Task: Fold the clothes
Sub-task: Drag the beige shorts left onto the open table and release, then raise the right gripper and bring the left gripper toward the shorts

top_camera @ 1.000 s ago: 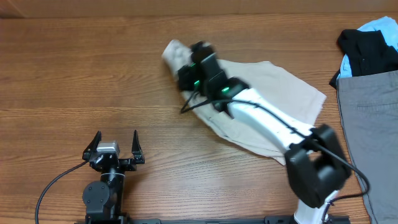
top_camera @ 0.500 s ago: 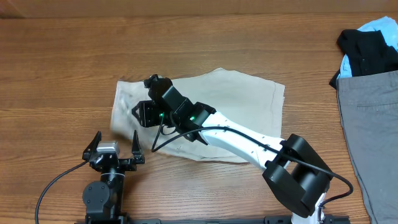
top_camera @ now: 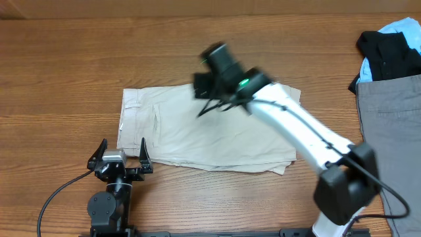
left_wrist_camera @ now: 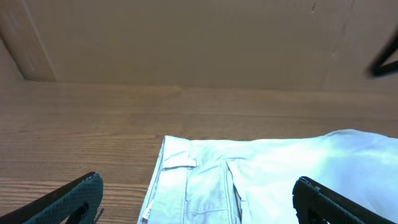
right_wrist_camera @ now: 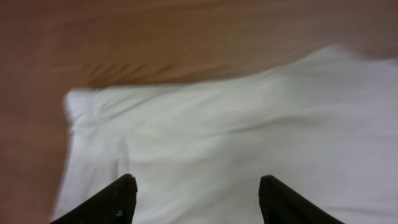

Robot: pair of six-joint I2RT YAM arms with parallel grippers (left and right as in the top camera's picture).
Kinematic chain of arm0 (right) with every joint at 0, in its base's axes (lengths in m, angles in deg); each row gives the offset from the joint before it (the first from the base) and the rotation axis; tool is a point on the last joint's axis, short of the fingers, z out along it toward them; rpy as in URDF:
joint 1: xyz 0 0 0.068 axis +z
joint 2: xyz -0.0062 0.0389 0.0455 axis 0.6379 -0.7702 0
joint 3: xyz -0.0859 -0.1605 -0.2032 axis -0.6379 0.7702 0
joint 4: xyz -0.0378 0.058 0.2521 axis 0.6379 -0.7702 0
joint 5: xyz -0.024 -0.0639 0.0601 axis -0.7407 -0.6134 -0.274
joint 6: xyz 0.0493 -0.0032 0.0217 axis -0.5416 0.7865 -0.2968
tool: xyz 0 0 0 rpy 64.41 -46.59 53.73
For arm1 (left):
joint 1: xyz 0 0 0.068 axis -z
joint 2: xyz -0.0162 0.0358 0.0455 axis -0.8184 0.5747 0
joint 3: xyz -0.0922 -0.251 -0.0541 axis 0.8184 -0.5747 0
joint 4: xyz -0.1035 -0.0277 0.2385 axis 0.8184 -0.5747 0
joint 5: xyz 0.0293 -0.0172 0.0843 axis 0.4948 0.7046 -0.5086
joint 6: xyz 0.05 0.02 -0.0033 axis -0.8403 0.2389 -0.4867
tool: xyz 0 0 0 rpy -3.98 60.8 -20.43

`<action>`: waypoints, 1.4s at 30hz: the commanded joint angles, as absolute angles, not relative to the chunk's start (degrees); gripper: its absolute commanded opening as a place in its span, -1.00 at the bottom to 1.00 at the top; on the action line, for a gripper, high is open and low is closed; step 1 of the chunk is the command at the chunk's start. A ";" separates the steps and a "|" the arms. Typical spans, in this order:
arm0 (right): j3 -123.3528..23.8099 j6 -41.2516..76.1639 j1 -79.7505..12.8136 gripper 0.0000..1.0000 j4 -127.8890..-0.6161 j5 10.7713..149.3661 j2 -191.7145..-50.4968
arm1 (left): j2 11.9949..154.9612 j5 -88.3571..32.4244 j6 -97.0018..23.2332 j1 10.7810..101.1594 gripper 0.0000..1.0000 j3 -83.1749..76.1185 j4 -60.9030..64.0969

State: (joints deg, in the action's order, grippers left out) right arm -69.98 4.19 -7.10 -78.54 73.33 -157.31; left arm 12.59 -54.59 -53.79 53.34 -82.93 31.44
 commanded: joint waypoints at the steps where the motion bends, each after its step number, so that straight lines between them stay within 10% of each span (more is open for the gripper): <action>1: -70.70 7.62 -13.85 0.30 -88.20 70.57 -155.85 | 12.19 -54.89 -54.51 53.55 1.00 -83.13 31.38; 5: -68.95 7.10 -19.10 -0.22 -96.72 71.01 -155.89 | 12.19 -54.89 -54.51 53.55 1.00 -83.13 31.38; 7: -68.34 7.14 -20.41 -0.09 -98.75 72.93 -155.89 | 12.19 -54.89 -54.51 53.55 1.00 -83.13 31.36; 8: -67.75 7.18 -21.13 0.82 -100.28 75.16 -155.89 | 12.19 -54.89 -54.51 53.55 1.00 -83.13 31.36; 12: -65.65 7.40 -21.39 1.00 -101.11 75.56 -155.89 | 12.19 -54.89 -54.51 53.55 0.99 -83.13 31.38; 29: -65.10 7.42 -21.33 1.00 -100.50 82.02 -155.89 | 12.19 -52.40 -53.57 53.53 1.00 -83.13 32.91; 33: -65.10 7.38 -21.33 1.00 -101.29 82.66 -155.89 | 12.19 -31.16 -48.59 53.55 0.99 -83.00 42.13; 42: -65.08 7.38 -21.33 1.00 -103.10 82.40 -155.89 | 22.16 -23.79 -45.55 53.55 1.00 -66.54 33.19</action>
State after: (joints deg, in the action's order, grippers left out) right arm -65.32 7.23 -21.50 -103.04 82.13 -156.68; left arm 15.40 -29.63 -44.55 53.36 -76.05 35.40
